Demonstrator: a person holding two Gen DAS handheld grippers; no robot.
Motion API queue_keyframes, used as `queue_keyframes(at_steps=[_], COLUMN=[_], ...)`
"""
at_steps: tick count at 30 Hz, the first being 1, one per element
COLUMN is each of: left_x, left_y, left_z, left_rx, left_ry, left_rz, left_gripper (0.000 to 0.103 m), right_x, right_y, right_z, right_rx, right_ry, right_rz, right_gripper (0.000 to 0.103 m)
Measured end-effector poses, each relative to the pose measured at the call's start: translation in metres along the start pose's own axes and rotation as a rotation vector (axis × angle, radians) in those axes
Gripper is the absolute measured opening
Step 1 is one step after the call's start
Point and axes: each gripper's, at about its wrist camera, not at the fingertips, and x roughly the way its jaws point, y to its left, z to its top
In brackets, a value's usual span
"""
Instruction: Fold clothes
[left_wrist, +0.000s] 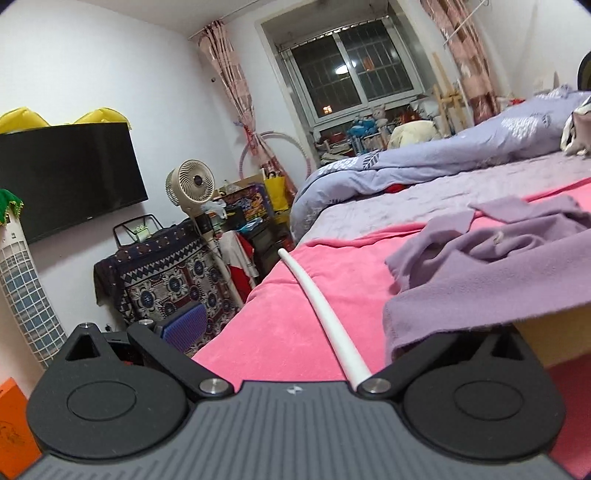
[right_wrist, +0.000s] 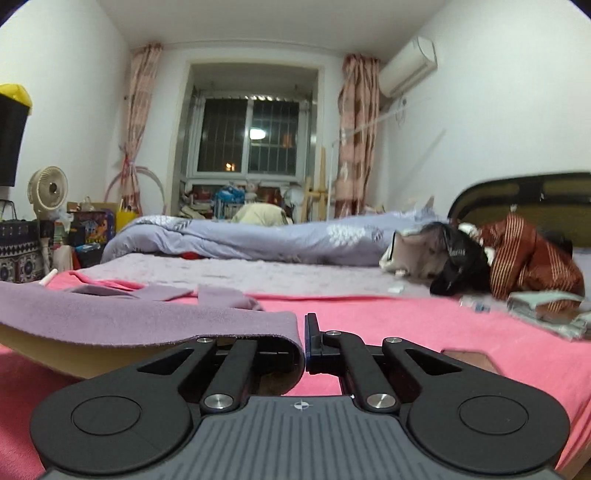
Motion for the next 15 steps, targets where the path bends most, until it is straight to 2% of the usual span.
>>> queue_keyframes(at_steps=[8, 11, 15], left_x=[-0.037, -0.041, -0.042], left_y=[0.028, 0.03, 0.022], left_z=[0.0, -0.016, -0.052], left_rx=[-0.013, 0.025, 0.109], left_ry=[0.006, 0.071, 0.208], left_rz=[-0.065, -0.099, -0.165], left_gripper=[0.103, 0.103, 0.103], right_x=[-0.028, -0.035, -0.032], right_y=[-0.015, -0.014, -0.017], right_z=[0.01, -0.001, -0.03], right_rx=[-0.01, -0.045, -0.096], right_ry=[0.029, 0.088, 0.269], right_rz=[0.075, 0.127, 0.218], right_gripper=[0.006, 0.006, 0.007])
